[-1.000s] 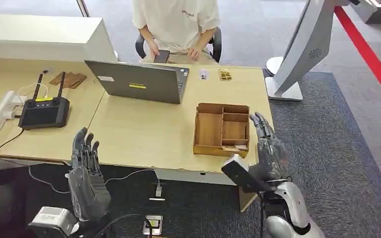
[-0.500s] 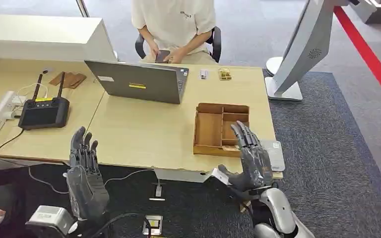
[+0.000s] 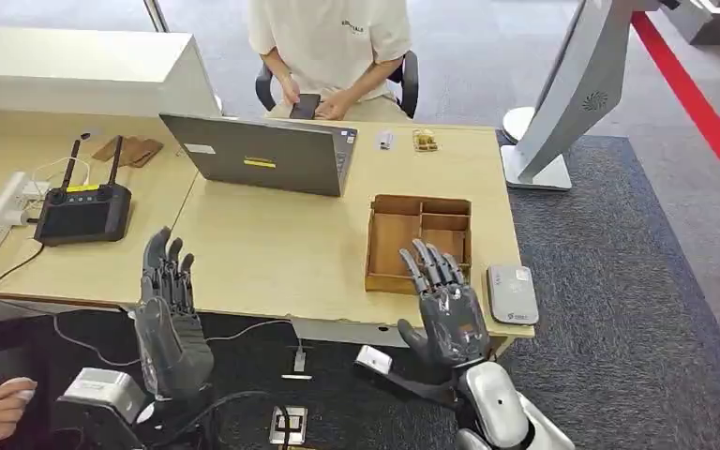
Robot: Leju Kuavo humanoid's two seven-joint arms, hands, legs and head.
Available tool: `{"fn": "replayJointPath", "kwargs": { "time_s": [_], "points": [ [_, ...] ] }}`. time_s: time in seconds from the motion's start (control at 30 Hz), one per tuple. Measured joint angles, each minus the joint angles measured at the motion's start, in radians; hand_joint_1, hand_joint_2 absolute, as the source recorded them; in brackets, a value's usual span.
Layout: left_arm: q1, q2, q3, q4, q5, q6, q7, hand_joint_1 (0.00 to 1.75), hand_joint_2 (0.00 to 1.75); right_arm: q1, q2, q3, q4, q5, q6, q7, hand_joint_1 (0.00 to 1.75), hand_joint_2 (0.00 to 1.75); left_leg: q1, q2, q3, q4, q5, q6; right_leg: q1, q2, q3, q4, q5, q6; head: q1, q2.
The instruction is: Pass the card to the sensor for recognition and then transmit it.
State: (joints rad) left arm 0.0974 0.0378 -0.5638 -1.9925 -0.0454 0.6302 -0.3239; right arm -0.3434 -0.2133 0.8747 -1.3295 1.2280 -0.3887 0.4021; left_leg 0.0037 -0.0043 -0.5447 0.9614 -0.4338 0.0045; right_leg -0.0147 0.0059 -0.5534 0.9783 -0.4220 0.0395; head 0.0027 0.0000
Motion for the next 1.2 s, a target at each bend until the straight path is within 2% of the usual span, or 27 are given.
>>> {"fn": "replayJointPath", "kwargs": {
  "time_s": [0.2, 0.5, 0.7, 0.87, 1.2],
  "points": [
    [-0.030, 0.000, -0.017, 0.017, 0.037, 0.000, -0.017, 0.00, 0.00, -0.018, 0.028, 0.003, 0.096, 0.061, -0.016, 0.030, 0.00, 1.75, 0.000, 0.000, 0.000, 0.000, 0.000, 0.000, 0.000, 0.000, 0.000, 0.000, 0.000, 0.000, 0.000, 0.000],
    [-0.103, 0.000, -0.054, 0.073, 0.101, 0.000, -0.043, 0.00, 0.00, -0.075, 0.059, 0.001, 0.309, 0.149, -0.045, 0.062, 0.00, 1.75, 0.000, 0.000, 0.000, 0.000, 0.000, 0.000, 0.000, 0.000, 0.000, 0.000, 0.000, 0.000, 0.000, 0.000],
    [-0.152, -0.001, -0.082, 0.107, 0.140, 0.000, -0.061, 0.00, 0.00, -0.125, 0.085, -0.005, 0.431, 0.147, -0.073, 0.064, 0.00, 1.75, 0.000, 0.000, 0.000, 0.000, 0.000, 0.000, 0.000, 0.000, 0.000, 0.000, 0.000, 0.000, 0.000, 0.000],
    [-0.186, -0.002, -0.110, 0.133, 0.193, 0.000, -0.115, 0.00, 0.00, -0.166, 0.108, -0.014, 0.528, 0.140, -0.072, 0.071, 0.00, 1.75, 0.000, 0.000, 0.000, 0.000, 0.000, 0.000, 0.000, 0.000, 0.000, 0.000, 0.000, 0.000, 0.000, 0.000],
    [-0.204, -0.002, -0.136, 0.172, 0.201, 0.000, -0.124, 0.00, 0.00, -0.188, 0.139, -0.022, 0.637, 0.141, -0.072, 0.072, 0.00, 1.75, 0.000, 0.000, 0.000, 0.000, 0.000, 0.000, 0.000, 0.000, 0.000, 0.000, 0.000, 0.000, 0.000, 0.000]
  ]
}}
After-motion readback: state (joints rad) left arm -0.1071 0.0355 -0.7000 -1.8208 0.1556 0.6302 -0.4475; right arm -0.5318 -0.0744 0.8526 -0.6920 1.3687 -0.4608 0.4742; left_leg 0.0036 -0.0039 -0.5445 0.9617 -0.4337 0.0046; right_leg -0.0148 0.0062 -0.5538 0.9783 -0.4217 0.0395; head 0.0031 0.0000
